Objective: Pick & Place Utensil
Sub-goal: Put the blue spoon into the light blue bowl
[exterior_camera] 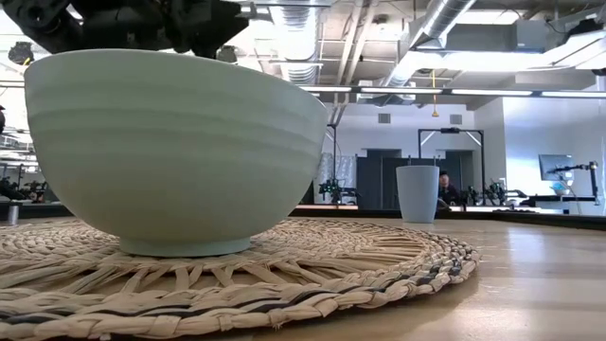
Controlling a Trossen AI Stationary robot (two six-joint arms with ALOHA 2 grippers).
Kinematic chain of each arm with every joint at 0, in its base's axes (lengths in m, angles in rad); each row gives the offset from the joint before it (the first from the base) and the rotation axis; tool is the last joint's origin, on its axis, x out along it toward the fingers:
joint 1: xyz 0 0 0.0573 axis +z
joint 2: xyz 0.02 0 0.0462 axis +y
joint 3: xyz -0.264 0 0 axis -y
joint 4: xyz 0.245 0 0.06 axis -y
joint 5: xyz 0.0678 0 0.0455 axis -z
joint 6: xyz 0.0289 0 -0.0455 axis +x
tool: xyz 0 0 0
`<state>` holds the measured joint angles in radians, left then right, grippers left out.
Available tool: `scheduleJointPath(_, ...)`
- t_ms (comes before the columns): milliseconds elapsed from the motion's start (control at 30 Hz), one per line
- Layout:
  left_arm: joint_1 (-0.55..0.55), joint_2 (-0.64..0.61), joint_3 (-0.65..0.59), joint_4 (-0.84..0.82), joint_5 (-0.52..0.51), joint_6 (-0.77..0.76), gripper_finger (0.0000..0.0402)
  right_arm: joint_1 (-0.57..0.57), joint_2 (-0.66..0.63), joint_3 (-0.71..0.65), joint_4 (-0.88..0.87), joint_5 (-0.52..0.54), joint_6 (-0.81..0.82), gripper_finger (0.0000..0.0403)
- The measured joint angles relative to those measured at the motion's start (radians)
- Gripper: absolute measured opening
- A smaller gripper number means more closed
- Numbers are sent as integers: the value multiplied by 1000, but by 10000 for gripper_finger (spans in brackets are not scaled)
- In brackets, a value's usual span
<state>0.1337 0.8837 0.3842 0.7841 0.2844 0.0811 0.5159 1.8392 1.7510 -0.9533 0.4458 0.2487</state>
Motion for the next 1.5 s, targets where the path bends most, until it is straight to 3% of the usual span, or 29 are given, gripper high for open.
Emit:
scheduleJointPath(100,0,0,24,-18,0,4,149,1,-91,-138,65,1,32,114)
scheduleJointPath(233,0,0,66,-159,-16,76,149,1,-236,-395,242,-2,75,108)
scheduleJointPath(433,0,2,123,-356,-190,124,149,-37,-452,-825,689,1,85,107)
scheduleJointPath(567,0,2,127,-402,-225,109,149,-87,-516,-1064,997,-1,133,107)
scheduleJointPath(667,0,2,127,-417,-225,70,149,-124,-515,-1178,1125,-2,168,107)
scheduleJointPath(1267,0,3,127,-425,-225,42,149,-363,-408,-1187,1230,-53,321,107)
scheduleJointPath(1367,0,3,127,-425,-225,43,149,-342,-429,-1136,1165,-86,309,107)
scheduleJointPath(1500,0,3,127,-425,-225,44,149,-265,-475,-1025,952,-104,426,107)
